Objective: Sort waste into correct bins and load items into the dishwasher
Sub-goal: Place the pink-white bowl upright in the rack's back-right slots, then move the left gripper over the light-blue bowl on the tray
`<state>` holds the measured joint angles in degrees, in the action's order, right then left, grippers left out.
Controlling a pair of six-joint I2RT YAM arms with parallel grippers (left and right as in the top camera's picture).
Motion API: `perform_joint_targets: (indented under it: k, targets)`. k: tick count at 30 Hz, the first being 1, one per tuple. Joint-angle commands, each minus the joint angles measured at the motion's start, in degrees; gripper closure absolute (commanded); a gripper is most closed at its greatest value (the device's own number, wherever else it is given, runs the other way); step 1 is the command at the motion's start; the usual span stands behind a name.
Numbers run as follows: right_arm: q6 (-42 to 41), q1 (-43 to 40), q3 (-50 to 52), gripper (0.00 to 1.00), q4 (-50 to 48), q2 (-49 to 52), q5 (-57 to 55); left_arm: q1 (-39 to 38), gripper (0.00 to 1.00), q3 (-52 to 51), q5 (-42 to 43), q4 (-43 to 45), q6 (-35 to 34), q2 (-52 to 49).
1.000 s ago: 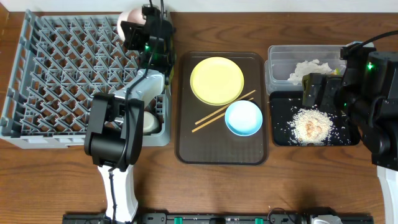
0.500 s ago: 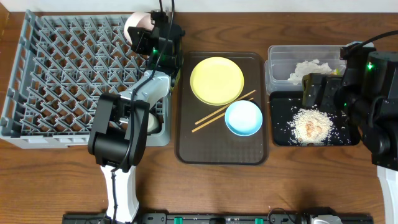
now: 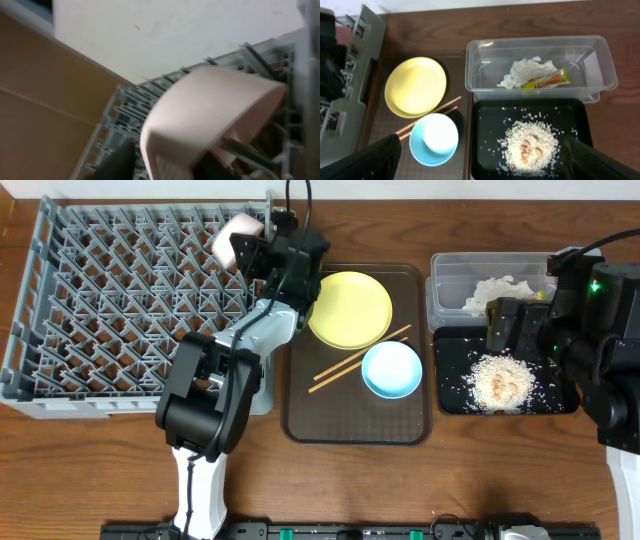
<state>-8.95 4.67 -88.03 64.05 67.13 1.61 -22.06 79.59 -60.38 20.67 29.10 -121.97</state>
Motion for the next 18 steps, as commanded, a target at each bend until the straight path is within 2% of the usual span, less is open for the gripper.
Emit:
perform_joint_targets:
  k: [1,4,9,14,16,18]
  targets:
    - [-0.22,-0.52,-0.20,0.01,0.07,0.07,-0.50,0.55,0.46,0.50,3.02,-2.01,-7.32,-1.16]
    - [-0.22,-0.52,-0.20,0.01,0.07,0.07,-0.50,0.68,0.33,0.50,7.06,-3.54,-8.41,-1.16]
    - [-0.22,-0.52,-0.20,0.01,0.07,0.07,-0.50,0.66,0.19,0.61,13.99,-3.82,-8.52,-0.33]
    - [-0.22,-0.52,-0.20,0.01,0.07,0.07,-0.50,-0.09,0.16,0.83,15.37,-6.27,-11.61,4.52]
    - [-0.22,-0.52,-0.20,0.01,0.07,0.07,-0.52,-0.26,0.16,0.92,19.71,-10.71,-13.94,7.91]
    - [-0.20,-0.52,-0.20,0.01,0.07,0.07,-0.50,-0.24,0.16,0.92,27.41,-18.21,-19.34,12.50]
